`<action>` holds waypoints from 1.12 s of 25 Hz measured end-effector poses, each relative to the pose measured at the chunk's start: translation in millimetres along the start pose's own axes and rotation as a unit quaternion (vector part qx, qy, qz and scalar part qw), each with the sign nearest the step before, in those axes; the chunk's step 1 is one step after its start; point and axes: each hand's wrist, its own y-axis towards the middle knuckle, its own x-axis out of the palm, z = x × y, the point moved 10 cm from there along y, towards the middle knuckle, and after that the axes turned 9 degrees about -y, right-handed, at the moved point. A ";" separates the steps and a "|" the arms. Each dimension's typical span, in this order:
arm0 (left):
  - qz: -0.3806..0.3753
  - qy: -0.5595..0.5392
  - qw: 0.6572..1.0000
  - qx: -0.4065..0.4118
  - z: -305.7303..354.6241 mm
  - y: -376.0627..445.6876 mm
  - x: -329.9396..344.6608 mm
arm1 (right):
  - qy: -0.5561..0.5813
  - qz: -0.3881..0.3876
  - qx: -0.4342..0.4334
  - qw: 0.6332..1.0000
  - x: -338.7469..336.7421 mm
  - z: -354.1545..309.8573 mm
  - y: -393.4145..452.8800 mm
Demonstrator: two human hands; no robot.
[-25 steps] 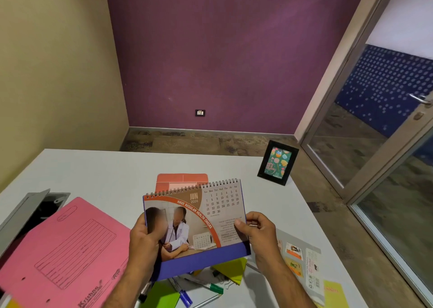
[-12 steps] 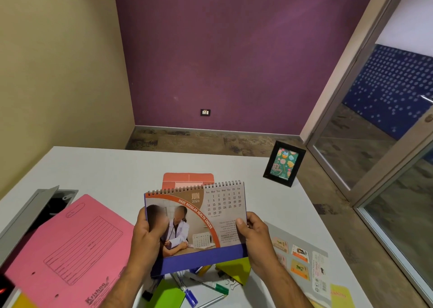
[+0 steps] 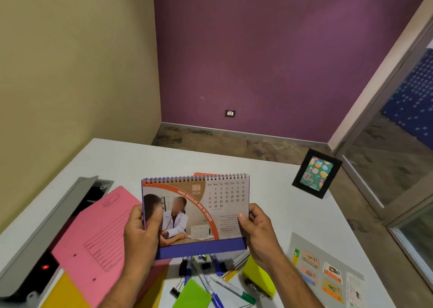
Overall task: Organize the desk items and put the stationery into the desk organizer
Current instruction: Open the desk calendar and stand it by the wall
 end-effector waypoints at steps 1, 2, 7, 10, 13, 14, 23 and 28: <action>-0.003 0.010 1.000 0.009 8.2 5.9 -6.2 | -0.008 -0.008 -0.006 1.000 13.0 -4.6 7.1; 0.000 0.026 0.999 0.026 17.6 13.9 -13.9 | -0.021 -0.015 -0.011 1.000 27.2 -10.6 15.1; 0.020 0.118 0.990 0.079 57.5 78.9 -59.9 | -0.128 -0.043 -0.056 0.989 104.8 -52.9 68.3; 0.037 0.160 0.981 0.103 79.7 124.7 -80.4 | -0.206 -0.047 -0.105 0.972 156.8 -82.6 112.2; 0.076 0.198 0.970 0.119 95.9 175.8 -99.7 | -0.253 -0.041 -0.145 0.956 207.9 -105.0 164.5; 0.088 0.205 0.967 0.121 98.9 194.8 -107.6 | -0.260 -0.043 -0.153 0.952 227.1 -108.9 184.3; 0.193 0.274 0.929 0.158 84.8 339.0 -162.3 | -0.324 -0.045 -0.153 0.932 353.0 -70.5 347.8; 0.230 0.285 0.919 0.146 48.1 387.0 -193.0 | -0.329 -0.066 -0.130 0.933 396.4 -21.7 402.9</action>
